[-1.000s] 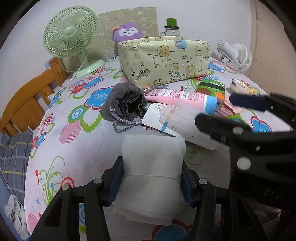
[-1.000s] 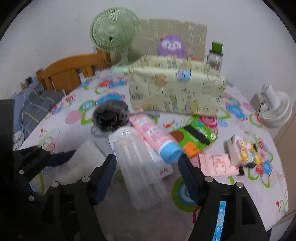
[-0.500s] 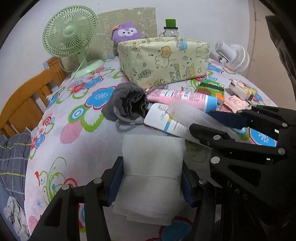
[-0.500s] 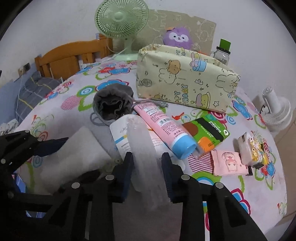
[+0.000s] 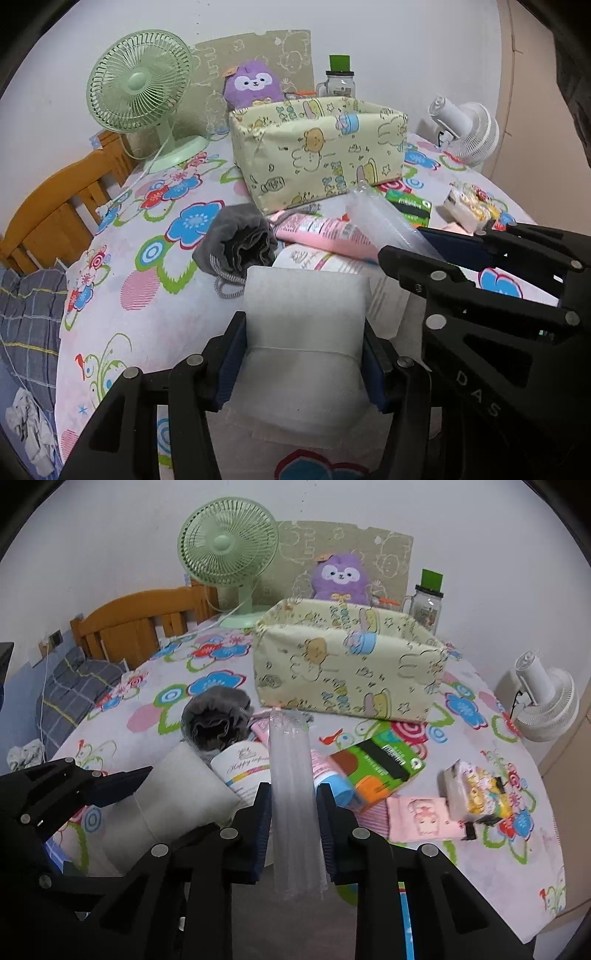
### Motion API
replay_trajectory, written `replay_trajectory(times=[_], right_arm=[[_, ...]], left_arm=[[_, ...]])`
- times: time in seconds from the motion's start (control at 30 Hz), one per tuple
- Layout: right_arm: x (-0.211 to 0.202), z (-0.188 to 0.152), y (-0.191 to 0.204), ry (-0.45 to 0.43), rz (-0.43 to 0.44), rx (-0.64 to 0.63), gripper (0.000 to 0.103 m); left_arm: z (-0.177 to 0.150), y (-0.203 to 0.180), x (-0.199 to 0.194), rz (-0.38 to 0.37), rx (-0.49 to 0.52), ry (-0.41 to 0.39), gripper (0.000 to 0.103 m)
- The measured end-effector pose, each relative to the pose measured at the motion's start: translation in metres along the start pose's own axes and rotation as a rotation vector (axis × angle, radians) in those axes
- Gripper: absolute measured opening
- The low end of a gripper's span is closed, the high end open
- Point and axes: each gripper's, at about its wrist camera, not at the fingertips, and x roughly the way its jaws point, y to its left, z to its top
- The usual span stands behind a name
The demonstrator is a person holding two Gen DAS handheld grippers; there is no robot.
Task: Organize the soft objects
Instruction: 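Grasp the white towel with the left gripper while the right gripper grasps the clear tube bag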
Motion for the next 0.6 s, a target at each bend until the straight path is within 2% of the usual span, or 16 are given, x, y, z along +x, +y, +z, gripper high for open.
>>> replay_trajectory(times=[0.6], right_arm=[[-0.042, 0.032, -0.021, -0.078, -0.004, 0.005, 0.026]], left_arm=[[0.04, -0.019, -0.032, 0.056, -0.012, -0.075, 0.058]])
